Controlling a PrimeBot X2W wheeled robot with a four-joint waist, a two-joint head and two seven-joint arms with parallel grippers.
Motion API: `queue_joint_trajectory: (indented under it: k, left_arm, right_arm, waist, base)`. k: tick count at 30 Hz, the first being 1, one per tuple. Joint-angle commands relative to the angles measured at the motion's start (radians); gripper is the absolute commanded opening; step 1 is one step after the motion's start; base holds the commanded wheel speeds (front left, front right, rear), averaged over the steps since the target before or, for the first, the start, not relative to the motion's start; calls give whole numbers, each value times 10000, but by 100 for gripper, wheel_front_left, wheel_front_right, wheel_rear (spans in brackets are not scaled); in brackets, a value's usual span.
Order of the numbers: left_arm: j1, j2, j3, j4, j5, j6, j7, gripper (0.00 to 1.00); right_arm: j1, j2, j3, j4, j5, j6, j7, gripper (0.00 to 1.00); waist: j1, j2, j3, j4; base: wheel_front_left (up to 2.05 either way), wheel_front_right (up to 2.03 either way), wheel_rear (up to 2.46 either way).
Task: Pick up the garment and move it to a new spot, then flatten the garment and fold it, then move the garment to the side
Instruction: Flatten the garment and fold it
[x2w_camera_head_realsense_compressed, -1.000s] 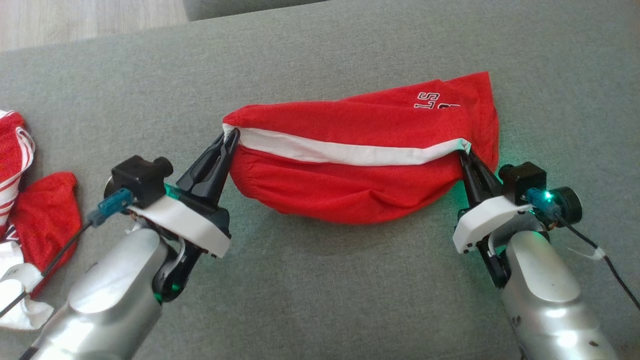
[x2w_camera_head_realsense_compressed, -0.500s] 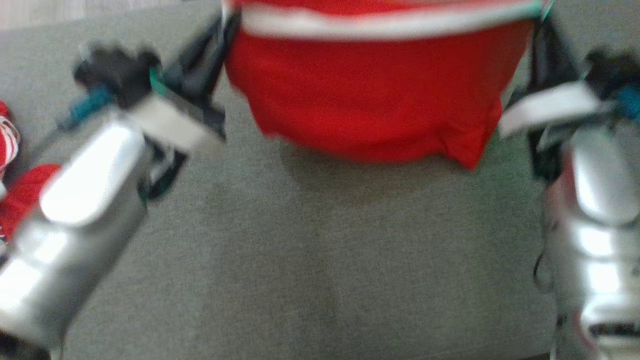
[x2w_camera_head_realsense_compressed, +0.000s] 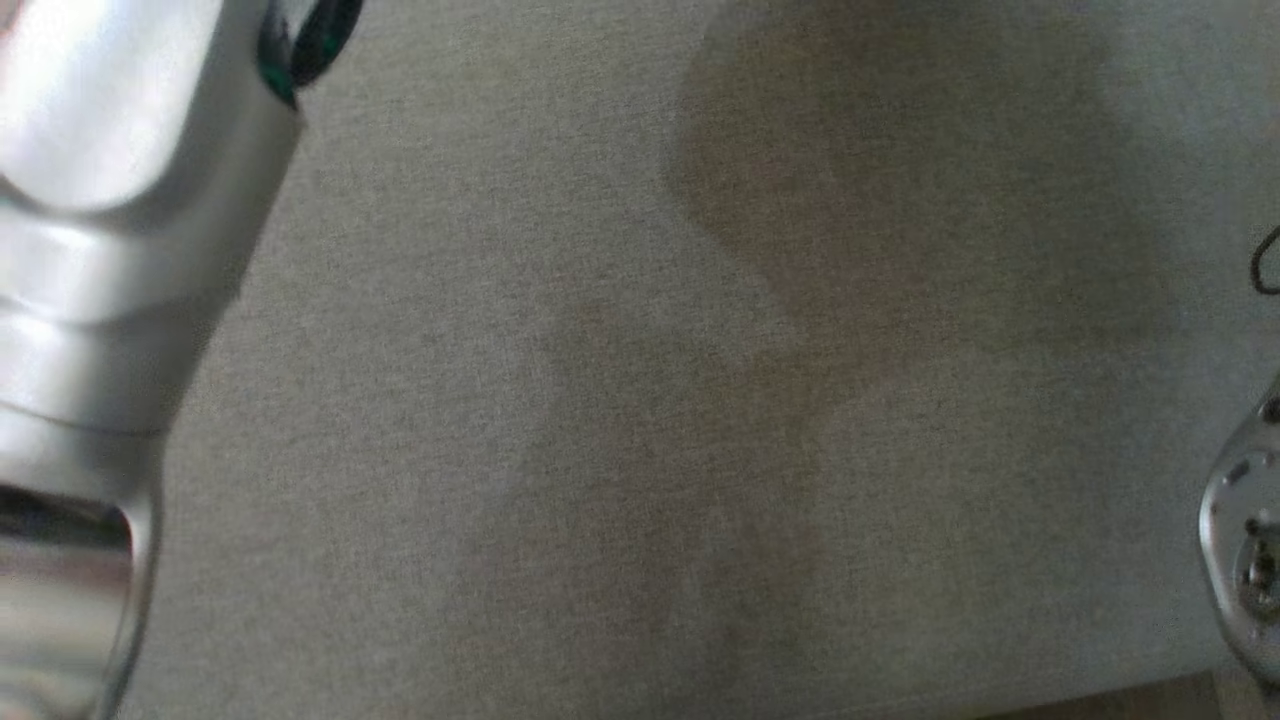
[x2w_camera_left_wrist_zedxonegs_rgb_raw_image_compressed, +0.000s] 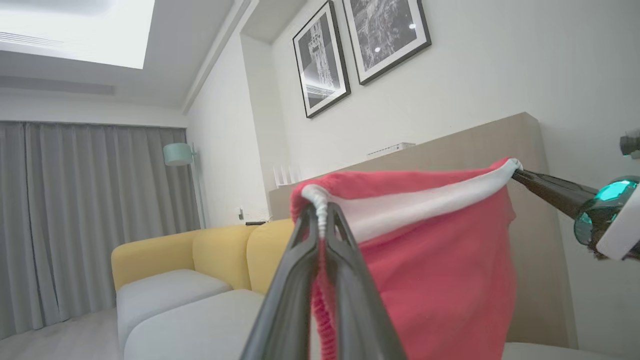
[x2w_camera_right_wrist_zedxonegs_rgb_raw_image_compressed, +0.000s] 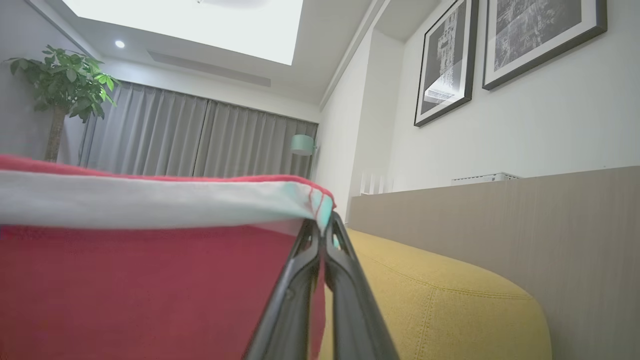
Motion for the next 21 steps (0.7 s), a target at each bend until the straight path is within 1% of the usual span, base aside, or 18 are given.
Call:
queue_joint_trajectory:
  k: [1,4,8,12,13,17,21]
  left_arm:
    - [180,250,444,-369,138,-50,-34,0]
    - [1481,217,553,-791,384,-52,-35,0]
    - [3744,244,798,-1263,682,-53,-36,0]
    - [6092,131,776,-1741,1313,-54,-36,0]
    - [7145,73,728,-1920,1696,-54,-36,0]
    - [8868,31,699,-2254,2385,-54,-37,0]
    - [10180,107,643,-2447,2932,-55,-37,0]
  right_arm:
    - [143,2,83,-420,11,-7,-49,0]
    - [1163,49,398,-552,53,-7,-49,0]
    - [2970,155,763,-748,222,-7,-49,0]
    - [4775,190,1006,-973,381,-7,-49,0]
    - [5609,160,1105,-1168,399,-7,-49,0]
    - [7083,36,1208,-1655,425,-7,-49,0]
    - [8543,36,978,-2301,295,-7,-33,0]
  waist:
    - [-3,0,-62,-16]
    - [-3,0,-227,-36]
    - [-3,0,-520,-104]
    - [-3,0,-900,-121]
    - [-3,0,-1148,-156]
    - [-3,0,-1632,-295]
    - [-3,0,-2080,-422]
  base:
    - [0,0,0]
    - [0,0,0]
    - [0,0,0]
    - [0,0,0]
    - [0,0,0]
    - [0,0,0]
    - [0,0,0]
